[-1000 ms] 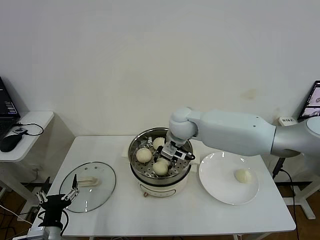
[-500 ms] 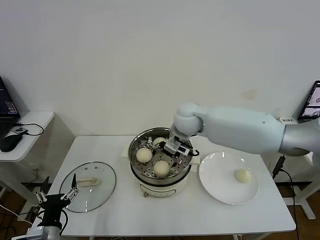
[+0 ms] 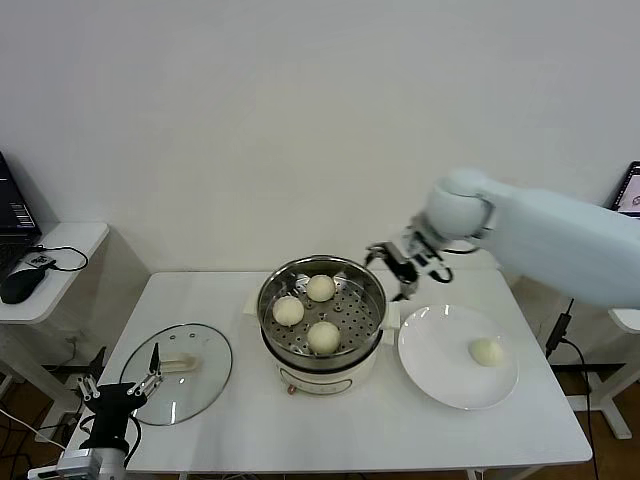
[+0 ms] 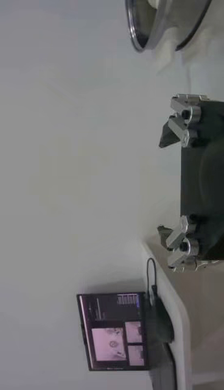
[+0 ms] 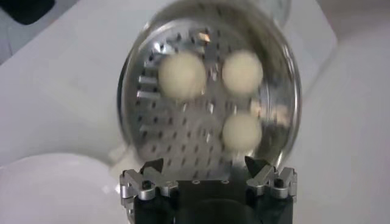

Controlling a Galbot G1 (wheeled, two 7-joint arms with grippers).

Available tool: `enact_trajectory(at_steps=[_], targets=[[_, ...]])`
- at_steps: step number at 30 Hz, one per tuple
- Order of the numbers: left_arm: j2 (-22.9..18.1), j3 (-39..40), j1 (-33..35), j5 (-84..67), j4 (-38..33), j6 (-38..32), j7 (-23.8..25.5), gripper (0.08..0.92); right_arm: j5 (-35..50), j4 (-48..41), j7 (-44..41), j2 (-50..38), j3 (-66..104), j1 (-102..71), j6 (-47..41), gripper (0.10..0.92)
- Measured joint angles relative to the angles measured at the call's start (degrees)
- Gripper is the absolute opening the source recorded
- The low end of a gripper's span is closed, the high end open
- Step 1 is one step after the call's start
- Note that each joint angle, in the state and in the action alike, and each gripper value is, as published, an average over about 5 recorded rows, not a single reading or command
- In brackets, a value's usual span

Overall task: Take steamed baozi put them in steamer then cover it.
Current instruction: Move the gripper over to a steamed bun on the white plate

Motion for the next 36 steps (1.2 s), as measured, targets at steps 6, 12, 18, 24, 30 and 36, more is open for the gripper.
enact_trajectory(at_steps=[6,12,18,24,30,36], targets=[[0.0,0.7,0.0,0.4,0.1,0.0,0.0,0.823,-2.8,0.6,-0.4,-7.7,3.7,-4.9,-1.4,0.823],[0.3,0.5,0.3,0.5,0.1,0.2,0.1,0.823,-6.8,-0.7,-0.5,-12.4,9.8,-13.7,-1.3,0.823],[0.3,0.3,0.7,0.8,0.3,0.4,0.1,0.823,-10.6,-4.0,-0.5,-13.9,17.2,-23.4,-0.3,0.823],[0.4,0.0,0.9,1.0,0.3,0.6,0.1,0.823,-13.8,-8.0,-0.1,-13.4,23.2,-31.0,0.4,0.823],[0.5,-0.4,1.2,1.0,0.0,0.9,0.2,0.823,-16.5,-11.8,0.4,-11.4,27.6,-36.3,1.0,0.823],[0.5,-0.7,1.3,0.8,0.0,0.9,0.2,0.823,-18.8,-15.3,1.0,-8.6,30.7,-40.0,1.3,0.823]])
